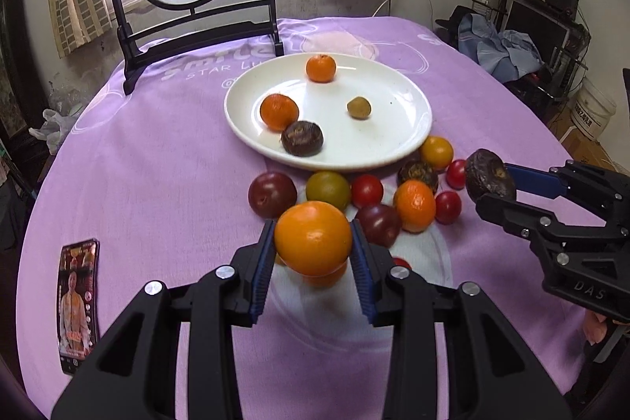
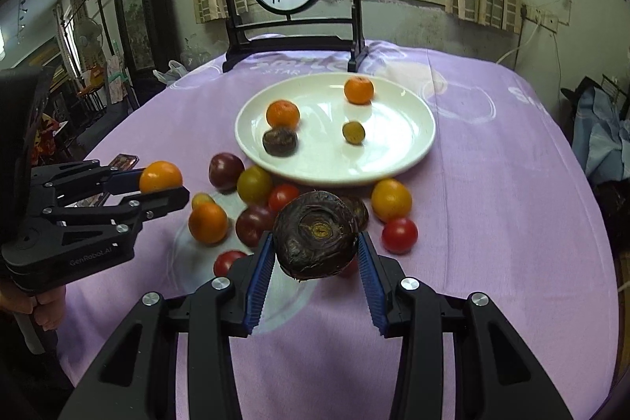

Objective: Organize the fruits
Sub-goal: 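Place the dark purple fruit on the plate with the right tool while the left tool places the orange there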

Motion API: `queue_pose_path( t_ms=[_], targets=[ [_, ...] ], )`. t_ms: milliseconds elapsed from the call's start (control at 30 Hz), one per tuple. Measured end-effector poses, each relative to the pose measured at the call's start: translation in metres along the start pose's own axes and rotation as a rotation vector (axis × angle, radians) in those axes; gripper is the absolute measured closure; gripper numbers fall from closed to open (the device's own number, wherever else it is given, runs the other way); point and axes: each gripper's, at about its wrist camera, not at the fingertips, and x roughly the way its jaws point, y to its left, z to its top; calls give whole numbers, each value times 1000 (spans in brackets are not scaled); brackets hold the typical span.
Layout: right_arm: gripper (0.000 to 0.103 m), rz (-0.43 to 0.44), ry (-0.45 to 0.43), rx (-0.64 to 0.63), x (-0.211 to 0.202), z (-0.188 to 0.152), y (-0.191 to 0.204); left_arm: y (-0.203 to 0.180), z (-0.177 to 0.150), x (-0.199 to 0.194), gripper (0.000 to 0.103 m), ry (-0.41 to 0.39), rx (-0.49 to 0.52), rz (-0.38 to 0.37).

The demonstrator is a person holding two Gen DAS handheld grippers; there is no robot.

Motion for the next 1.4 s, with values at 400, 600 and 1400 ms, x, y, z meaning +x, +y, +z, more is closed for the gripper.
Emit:
queue_pose_path(
  t_ms=[400,600,1400],
  targets=[
    [60,-15,42,-39,60,53,-5,26,78,68,67,47,-81,31],
    [60,-19,93,-27,91,57,-10,21,96,106,67,100,-95,37],
    [46,-50,33,-47,60,52,-13,-6,105,90,23,6,-61,65]
  ],
)
